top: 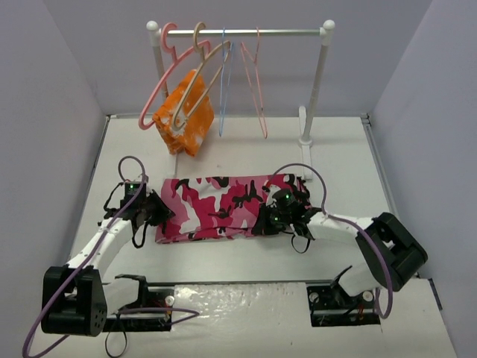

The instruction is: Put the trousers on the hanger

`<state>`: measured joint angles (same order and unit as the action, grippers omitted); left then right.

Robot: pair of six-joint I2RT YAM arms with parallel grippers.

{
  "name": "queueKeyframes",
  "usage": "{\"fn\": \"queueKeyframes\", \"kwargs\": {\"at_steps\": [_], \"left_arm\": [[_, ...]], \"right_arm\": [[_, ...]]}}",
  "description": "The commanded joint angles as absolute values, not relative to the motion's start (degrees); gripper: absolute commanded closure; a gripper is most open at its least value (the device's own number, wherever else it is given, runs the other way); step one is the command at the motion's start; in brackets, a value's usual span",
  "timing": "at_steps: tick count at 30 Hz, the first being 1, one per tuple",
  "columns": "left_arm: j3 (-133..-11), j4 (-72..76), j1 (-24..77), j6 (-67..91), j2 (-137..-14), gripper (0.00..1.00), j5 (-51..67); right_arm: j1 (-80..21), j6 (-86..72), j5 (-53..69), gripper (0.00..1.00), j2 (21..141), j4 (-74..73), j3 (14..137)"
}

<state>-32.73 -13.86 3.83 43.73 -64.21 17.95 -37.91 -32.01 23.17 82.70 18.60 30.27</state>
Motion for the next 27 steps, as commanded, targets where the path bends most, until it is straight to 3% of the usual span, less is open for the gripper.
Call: {"fn": "queueKeyframes", "kwargs": {"at_steps": [1, 7, 16, 27], "left_arm": [[-41.57, -2.83, 2.80, 40.69, -67.10, 1.00, 27.59], [-45.96, 7.92, 1.83, 41.04, -76.71, 1.00, 30.53], [-47.28, 16.38, -1.77, 41.42, -93.09, 1.00, 28.99], [-51.16, 24.90, -3.91, 40.48, -105.14, 1.00, 29.55]], "right_arm": [[-37.88, -28.65, 23.25, 1.00, 77.65, 14.43, 35.29], [-37.32, -24.67, 21.34, 1.00, 79.22, 17.24, 40.53], [-33.54, -31.75, 20.90, 1.00, 92.74, 37.27, 32.88], [-32.53, -31.01, 18.28, 1.00, 95.12, 35.11, 27.26]]}}
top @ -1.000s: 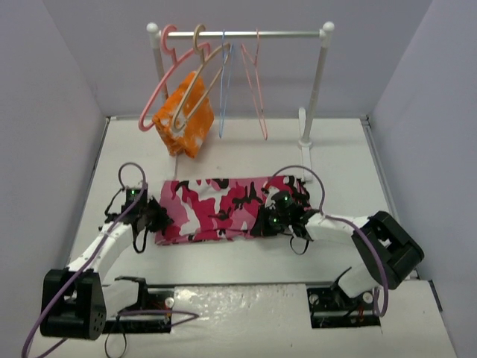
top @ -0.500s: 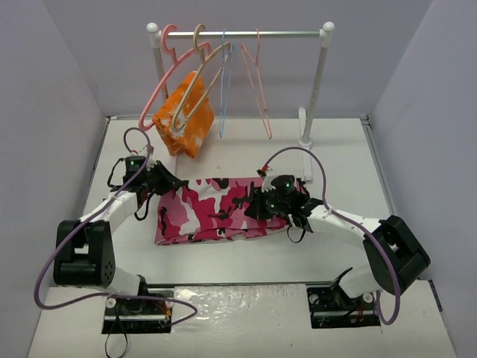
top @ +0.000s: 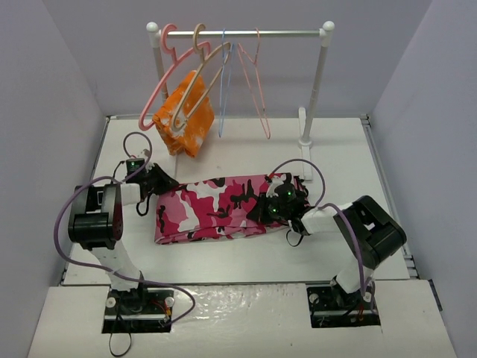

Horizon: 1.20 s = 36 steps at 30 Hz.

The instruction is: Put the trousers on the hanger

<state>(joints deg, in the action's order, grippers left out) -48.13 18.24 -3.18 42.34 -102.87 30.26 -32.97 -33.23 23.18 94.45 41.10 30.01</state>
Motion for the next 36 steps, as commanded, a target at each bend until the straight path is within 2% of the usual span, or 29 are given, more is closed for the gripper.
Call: {"fn": "queueKeyframes", "kwargs": {"at_steps": [1, 4, 12, 20, 29, 36], "left_arm": [[-51.22, 26.01, -4.14, 40.71, -105.32, 1.00, 30.13], [-50.64, 27.55, -4.85, 42.90, -102.25, 1.00, 31.27], [-45.06, 19.51, -4.92, 42.80, -81.82, 1.00, 28.39], [-36.32, 18.44, -4.79, 42.87, -81.94, 1.00, 28.01], [-33.85, 15.16, -5.10, 44.29, -87.93, 1.00, 17.63], [-34.64, 6.58, -4.69, 43.33, -72.56, 0.99, 16.25]], "right_arm": [[-32.59, -30.42, 18.28, 1.00, 94.77, 34.35, 27.32], [-32.68, -29.44, 19.03, 1.00, 93.19, 32.49, 28.10], [-32.61, -27.33, 19.69, 1.00, 88.61, 28.48, 31.29], [-32.78, -27.25, 20.79, 1.00, 89.56, 29.32, 31.73], [-32.60, -26.40, 18.40, 1.00, 86.10, 26.84, 31.69], [-29.56, -25.62, 17.26, 1.00, 75.41, 18.51, 36.29]]}}
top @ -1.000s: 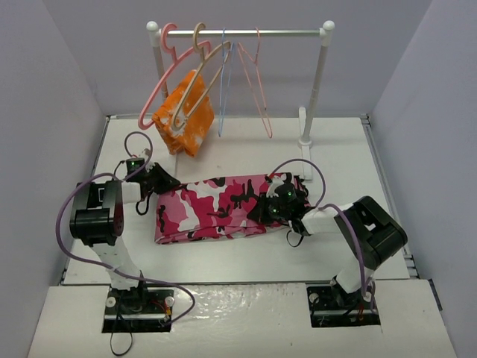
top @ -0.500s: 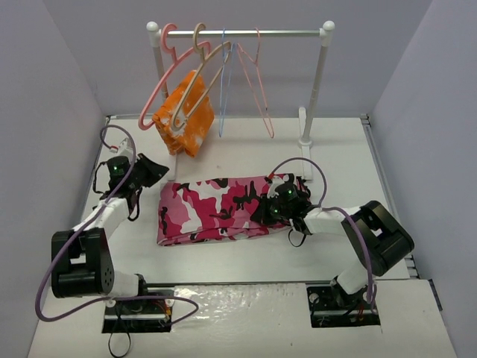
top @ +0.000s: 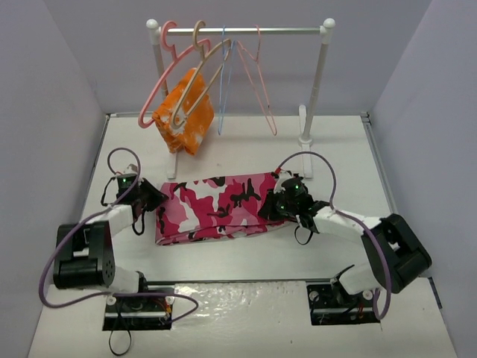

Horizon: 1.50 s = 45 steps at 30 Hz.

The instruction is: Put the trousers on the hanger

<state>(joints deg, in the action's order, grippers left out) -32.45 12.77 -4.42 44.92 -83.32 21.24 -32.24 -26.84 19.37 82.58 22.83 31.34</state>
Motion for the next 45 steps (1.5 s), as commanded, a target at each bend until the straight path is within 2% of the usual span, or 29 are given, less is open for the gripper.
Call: {"fn": "queueKeyframes", "kwargs": {"at_steps": [1, 6, 10, 14, 21, 28, 37, 40, 43, 45], "left_arm": [[-34.45, 4.90, -4.53, 43.29, -69.73, 0.97, 16.61], [-31.52, -1.00, -2.51, 42.98, -58.90, 0.84, 16.97], [-26.80, -2.24, 0.02, 43.93, -58.08, 0.83, 15.45], [-22.95, -0.97, 1.78, 45.55, -62.30, 0.83, 14.64], [-22.00, -2.84, 3.42, 45.18, -65.89, 0.83, 13.69], [-21.88, -5.10, 10.03, 46.67, -65.92, 0.83, 11.68], [-26.74, -4.73, 19.34, 47.88, -68.10, 0.82, 8.83], [-30.46, -11.30, 19.52, 46.59, -64.66, 0.70, 6.19], [-36.30, -17.27, 19.51, 43.20, -59.67, 0.58, 2.99], [-41.55, -21.16, 19.59, 39.70, -57.41, 0.46, 1.76]], "right_arm": [[-28.69, -26.02, 17.45, 1.00, 74.75, 18.46, 36.92], [-25.40, -27.56, 17.36, 1.00, 78.00, 19.89, 40.58], [-23.26, -29.34, 16.50, 0.99, 84.48, 23.70, 41.02], [-19.42, -32.78, 13.07, 0.95, 88.85, 26.73, 37.62], [-14.12, -36.65, 1.81, 0.88, 86.85, 12.21, 33.90], [-11.33, -41.30, -4.06, 0.79, 80.59, -4.22, 31.73], [-5.81, -39.35, -9.77, 0.77, 75.72, -9.76, 34.92], [-6.20, -34.94, -10.74, 0.74, 74.10, -10.24, 40.45], [-6.89, -31.06, -10.84, 0.59, 70.94, -11.21, 45.00], [-7.09, -29.36, -10.07, 0.46, 68.38, -11.62, 46.98]]}}
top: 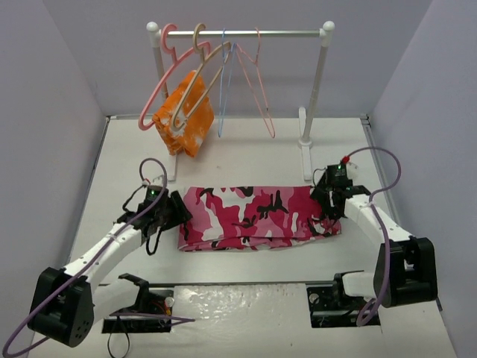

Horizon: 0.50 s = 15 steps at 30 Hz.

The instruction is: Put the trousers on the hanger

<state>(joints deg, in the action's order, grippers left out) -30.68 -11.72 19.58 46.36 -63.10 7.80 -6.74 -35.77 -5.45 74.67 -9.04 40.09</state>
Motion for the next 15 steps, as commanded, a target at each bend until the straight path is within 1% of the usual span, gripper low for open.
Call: {"fn": "queueKeyframes", "kwargs": {"at_steps": [1, 2, 3, 5, 7, 10, 13, 15], "left_arm": [[-44.63, -23.03, 19.60, 37.50, -56.68, 0.40, 1.17], [-47.55, -24.62, 19.60, 35.36, -56.24, 0.34, 0.67], [-49.50, -25.49, 19.60, 33.92, -56.17, 0.30, 0.53], [-57.62, -28.68, 19.51, 28.65, -56.63, 0.18, 0.56], [-66.26, -30.97, 19.51, 23.19, -58.09, 0.13, 1.94], [-78.34, -33.71, 19.50, 17.28, -62.09, 0.06, 4.65], [-94.04, -36.40, 19.05, 12.06, -67.58, 0.06, 6.08], [-101.23, -36.86, 18.33, 10.07, -71.27, 0.06, 8.87]], "right_arm": [[-7.16, -28.14, -9.39, 0.39, 67.20, -11.77, 48.19], [-7.21, -26.72, -8.69, 0.33, 66.12, -11.92, 49.57], [-7.21, -25.23, -8.26, 0.25, 65.13, -12.13, 51.06], [-7.12, -23.08, -6.06, 0.17, 64.05, -12.40, 53.04], [-7.12, -20.96, -5.15, 0.11, 62.91, -12.72, 55.48], [-7.12, -19.24, -2.53, 0.09, 61.31, -12.83, 58.13], [-7.12, -17.89, 0.25, 0.08, 60.93, -12.83, 60.44], [-7.18, -17.22, 2.63, 0.08, 60.97, -12.83, 61.03]]}}
